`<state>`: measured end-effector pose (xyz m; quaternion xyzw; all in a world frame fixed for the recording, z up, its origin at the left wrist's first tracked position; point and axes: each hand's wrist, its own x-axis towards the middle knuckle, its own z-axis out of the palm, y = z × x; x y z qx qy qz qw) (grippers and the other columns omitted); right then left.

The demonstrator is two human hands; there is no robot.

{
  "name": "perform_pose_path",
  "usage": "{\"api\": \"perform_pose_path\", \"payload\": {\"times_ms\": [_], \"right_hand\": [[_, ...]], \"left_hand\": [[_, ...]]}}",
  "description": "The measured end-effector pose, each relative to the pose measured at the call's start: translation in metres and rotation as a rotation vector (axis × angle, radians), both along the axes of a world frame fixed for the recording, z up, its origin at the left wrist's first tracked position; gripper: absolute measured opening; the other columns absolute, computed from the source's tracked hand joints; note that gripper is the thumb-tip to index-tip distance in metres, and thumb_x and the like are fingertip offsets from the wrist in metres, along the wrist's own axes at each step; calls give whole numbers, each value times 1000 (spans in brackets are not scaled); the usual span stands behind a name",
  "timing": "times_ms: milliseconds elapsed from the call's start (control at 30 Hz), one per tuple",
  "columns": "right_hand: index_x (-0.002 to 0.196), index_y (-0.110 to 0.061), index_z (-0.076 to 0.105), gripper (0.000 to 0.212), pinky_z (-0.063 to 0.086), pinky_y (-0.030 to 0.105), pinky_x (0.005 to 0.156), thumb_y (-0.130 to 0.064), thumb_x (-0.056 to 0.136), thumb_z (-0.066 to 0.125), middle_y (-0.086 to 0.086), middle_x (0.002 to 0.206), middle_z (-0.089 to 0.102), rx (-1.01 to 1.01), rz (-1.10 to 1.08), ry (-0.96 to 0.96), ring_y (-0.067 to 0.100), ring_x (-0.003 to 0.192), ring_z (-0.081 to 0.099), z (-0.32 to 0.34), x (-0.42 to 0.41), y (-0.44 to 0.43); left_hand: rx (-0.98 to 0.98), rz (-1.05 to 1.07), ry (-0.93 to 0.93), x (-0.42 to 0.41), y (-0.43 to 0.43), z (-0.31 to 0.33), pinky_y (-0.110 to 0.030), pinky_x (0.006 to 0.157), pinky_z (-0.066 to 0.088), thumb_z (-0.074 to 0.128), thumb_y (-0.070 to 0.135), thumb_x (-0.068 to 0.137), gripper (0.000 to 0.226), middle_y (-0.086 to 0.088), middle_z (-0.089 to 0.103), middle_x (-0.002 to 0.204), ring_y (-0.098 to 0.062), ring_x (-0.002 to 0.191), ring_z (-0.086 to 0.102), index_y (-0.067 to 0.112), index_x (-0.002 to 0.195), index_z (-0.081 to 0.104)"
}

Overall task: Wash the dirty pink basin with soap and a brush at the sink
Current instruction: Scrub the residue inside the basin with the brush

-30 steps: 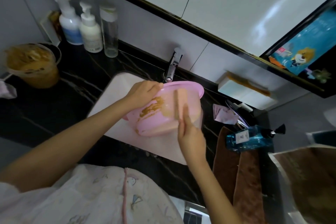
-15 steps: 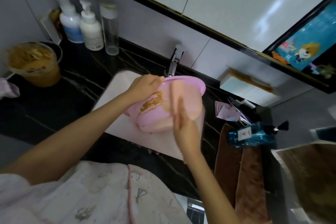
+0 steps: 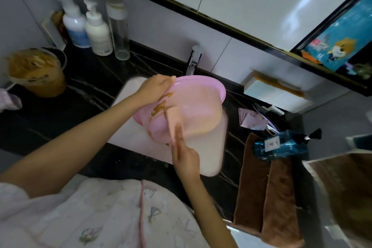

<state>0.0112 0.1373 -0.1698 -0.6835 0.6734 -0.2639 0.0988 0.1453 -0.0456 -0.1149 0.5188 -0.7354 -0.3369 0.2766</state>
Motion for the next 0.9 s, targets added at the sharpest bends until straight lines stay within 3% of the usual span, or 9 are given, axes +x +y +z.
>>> {"api": "perform_pose_path", "payload": {"times_ms": [67,133,300,367,467,567,733,833,900], "right_hand": [[147,-31,15,58,35,26,36,-38,93,35,3,49,56,41,166,183,25,37,51,-8,-8,-9],[147,-29,21,56,38,27,35,-37,93,35,3,49,57,-17,116,228,25,37,51,-5,-24,-23],[149,-22,15,57,32,30,36,-37,94,26,6,46,46,-72,-402,-176,21,35,46,4,-31,-33],[150,-19,15,60,32,28,37,-33,94,31,2,44,45,-90,-252,-92,18,35,46,-2,-16,-24],[148,-40,-3,65,44,33,41,-38,93,31,5,54,58,22,79,106,28,42,54,-8,-7,-16],[148,-37,8,61,43,34,36,-38,93,34,3,51,57,-44,-2,130,27,39,52,3,-12,-22],[149,-35,10,60,38,28,37,-40,94,35,2,49,55,-35,-49,162,22,38,50,33,-13,-17],[143,-40,-10,63,46,36,49,-41,98,33,8,64,62,95,-70,134,28,54,58,47,-16,-16],[136,-44,-22,65,50,41,59,-40,100,32,10,73,63,175,-83,118,29,64,60,57,-19,-18]], "left_hand": [[6,-12,-4,-3,-1,1,-33,61,36,27,51,90,49,3,48,56,-18,58,45,17,57,41],[27,-16,12,-3,-2,3,-35,63,39,28,50,90,49,5,47,54,-18,57,45,18,55,40],[33,-5,20,-2,-6,1,-37,67,42,28,52,89,49,5,48,56,-19,61,48,19,55,40],[38,4,29,-1,-10,3,-39,68,44,29,53,88,49,6,48,55,-19,61,47,20,53,41],[60,-31,48,4,-13,3,-41,69,46,31,57,87,50,7,48,55,-18,60,47,21,54,43],[68,-45,71,6,-12,-1,-39,70,44,32,62,82,46,5,49,63,-18,66,49,22,64,45],[-62,-6,244,22,16,-13,-15,80,44,40,33,90,28,11,62,90,-1,83,57,20,101,62],[-12,92,289,43,39,-43,-9,83,43,45,28,96,26,10,64,100,6,91,58,16,112,62],[102,146,226,56,50,-63,-20,74,46,44,25,99,22,-1,67,92,-4,83,59,14,100,63]]}}
